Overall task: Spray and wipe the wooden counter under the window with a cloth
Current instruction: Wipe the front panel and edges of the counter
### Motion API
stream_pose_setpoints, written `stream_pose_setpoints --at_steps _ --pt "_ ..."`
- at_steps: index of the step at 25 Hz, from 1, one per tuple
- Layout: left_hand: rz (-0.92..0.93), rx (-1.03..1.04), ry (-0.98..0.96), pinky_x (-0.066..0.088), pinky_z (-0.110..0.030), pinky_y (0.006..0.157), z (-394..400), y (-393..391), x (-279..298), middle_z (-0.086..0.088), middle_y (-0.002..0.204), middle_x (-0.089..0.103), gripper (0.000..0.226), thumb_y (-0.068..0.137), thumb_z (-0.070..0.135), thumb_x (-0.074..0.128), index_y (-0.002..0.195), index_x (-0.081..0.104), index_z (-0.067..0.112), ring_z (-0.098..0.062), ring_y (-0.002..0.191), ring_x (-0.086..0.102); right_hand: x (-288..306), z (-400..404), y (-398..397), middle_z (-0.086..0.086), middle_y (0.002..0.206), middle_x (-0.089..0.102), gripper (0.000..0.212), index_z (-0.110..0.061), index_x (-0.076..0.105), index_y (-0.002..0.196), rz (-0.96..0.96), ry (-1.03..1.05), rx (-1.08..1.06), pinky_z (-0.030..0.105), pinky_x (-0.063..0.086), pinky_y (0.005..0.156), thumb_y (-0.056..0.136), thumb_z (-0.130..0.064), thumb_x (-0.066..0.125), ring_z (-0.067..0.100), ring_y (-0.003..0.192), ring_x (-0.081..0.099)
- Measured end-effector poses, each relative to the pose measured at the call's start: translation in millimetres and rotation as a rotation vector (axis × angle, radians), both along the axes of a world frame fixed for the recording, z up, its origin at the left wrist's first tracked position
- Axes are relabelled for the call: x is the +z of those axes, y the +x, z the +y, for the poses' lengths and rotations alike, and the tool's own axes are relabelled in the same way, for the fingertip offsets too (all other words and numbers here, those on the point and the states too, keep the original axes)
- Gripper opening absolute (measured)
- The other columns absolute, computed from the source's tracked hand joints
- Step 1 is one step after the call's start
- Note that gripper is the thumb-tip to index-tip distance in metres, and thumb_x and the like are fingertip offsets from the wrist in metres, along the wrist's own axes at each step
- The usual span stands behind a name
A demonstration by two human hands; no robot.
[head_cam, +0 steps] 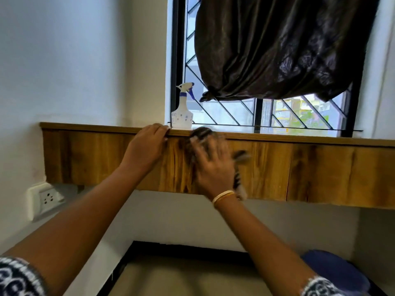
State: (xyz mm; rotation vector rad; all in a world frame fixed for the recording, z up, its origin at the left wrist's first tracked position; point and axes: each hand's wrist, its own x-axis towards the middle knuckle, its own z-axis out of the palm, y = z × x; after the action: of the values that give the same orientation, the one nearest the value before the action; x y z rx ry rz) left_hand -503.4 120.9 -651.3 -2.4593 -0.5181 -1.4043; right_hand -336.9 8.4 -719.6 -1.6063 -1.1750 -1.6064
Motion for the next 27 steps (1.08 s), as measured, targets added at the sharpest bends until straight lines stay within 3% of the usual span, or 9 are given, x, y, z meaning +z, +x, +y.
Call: stream_pose_setpoints --at_steps 2,4,10,13,15,17,19,22,27 --pt "0.006 0.011 0.0 0.048 -0.04 0.092 1 -4 1 -0.015 0.13 0.057 0.037 0.096 0.011 0.051 0.132 0.052 0.007 -0.032 0.117 0.055 -38 16 -15 0.015 0.147 0.047 0.054 -0.024 0.046 0.146 -0.27 -0.332 0.021 0.055 0.028 0.114 0.092 -0.021 0.051 0.041 0.141 0.034" --pt "0.017 0.048 0.011 0.047 -0.04 0.094 -3 -5 -1 -0.016 0.131 0.056 0.04 0.095 0.015 0.053 0.133 0.05 0.006 -0.032 0.118 0.054 -48 3 2 0.011 0.148 0.047 0.054 -0.027 0.044 0.146 -0.411 -0.453 -0.032 0.052 0.029 0.114 0.092 -0.024 0.051 0.038 0.141 0.036" --pt "0.086 0.131 0.116 0.037 -0.043 0.108 -30 22 -10 -0.021 0.137 0.049 0.056 0.094 0.036 0.052 0.137 0.042 0.001 -0.034 0.128 0.047 -16 -111 101 0.021 0.144 0.048 0.054 -0.025 0.045 0.146 0.163 0.285 -0.176 0.057 0.034 0.109 0.092 -0.026 0.049 0.044 0.136 0.039" --pt "0.135 0.085 0.198 0.03 -0.043 0.113 -51 44 -9 -0.021 0.144 0.044 0.058 0.096 0.037 0.046 0.142 0.037 0.003 -0.033 0.135 0.042 -21 -94 87 0.02 0.15 0.041 0.051 -0.022 0.038 0.15 0.531 0.648 -0.21 0.055 0.031 0.111 0.1 -0.032 0.041 0.043 0.139 0.035" --pt "0.156 0.031 0.269 0.026 -0.043 0.115 -67 60 -6 -0.02 0.146 0.043 0.057 0.096 0.036 0.044 0.143 0.037 0.004 -0.032 0.137 0.04 -23 -66 61 0.02 0.149 0.042 0.052 -0.022 0.037 0.15 0.466 0.553 -0.164 0.056 0.027 0.113 0.099 -0.034 0.038 0.044 0.14 0.033" --pt "0.158 -0.037 0.286 0.023 -0.043 0.117 -84 78 -2 -0.018 0.147 0.042 0.057 0.096 0.037 0.041 0.143 0.04 0.005 -0.03 0.139 0.038 -36 -59 56 0.017 0.147 0.046 0.051 -0.025 0.045 0.146 0.159 0.177 -0.106 0.057 0.028 0.113 0.096 -0.033 0.04 0.043 0.139 0.034" --pt "0.143 -0.087 0.275 0.023 -0.043 0.117 -104 98 -1 -0.017 0.145 0.045 0.058 0.094 0.039 0.039 0.141 0.043 0.004 -0.029 0.137 0.04 -33 -85 84 0.015 0.145 0.048 0.05 -0.028 0.048 0.144 0.016 0.08 -0.099 0.055 0.03 0.112 0.095 -0.031 0.044 0.042 0.138 0.037" --pt "0.167 -0.171 0.321 0.027 -0.044 0.115 -139 138 0 -0.018 0.141 0.05 0.057 0.094 0.038 0.042 0.139 0.046 0.004 -0.03 0.134 0.045 -15 -140 132 0.017 0.145 0.048 0.056 -0.025 0.044 0.146 0.237 0.434 -0.183 0.055 0.03 0.112 0.09 -0.029 0.05 0.042 0.136 0.038" --pt "0.213 -0.304 0.355 0.029 -0.039 0.113 -187 201 16 -0.016 0.143 0.048 0.05 0.1 0.031 0.04 0.143 0.04 0.004 -0.03 0.134 0.043 -2 -222 196 0.017 0.149 0.043 0.052 -0.023 0.04 0.149 0.55 0.791 -0.203 0.055 0.032 0.111 0.097 -0.028 0.046 0.04 0.137 0.038"
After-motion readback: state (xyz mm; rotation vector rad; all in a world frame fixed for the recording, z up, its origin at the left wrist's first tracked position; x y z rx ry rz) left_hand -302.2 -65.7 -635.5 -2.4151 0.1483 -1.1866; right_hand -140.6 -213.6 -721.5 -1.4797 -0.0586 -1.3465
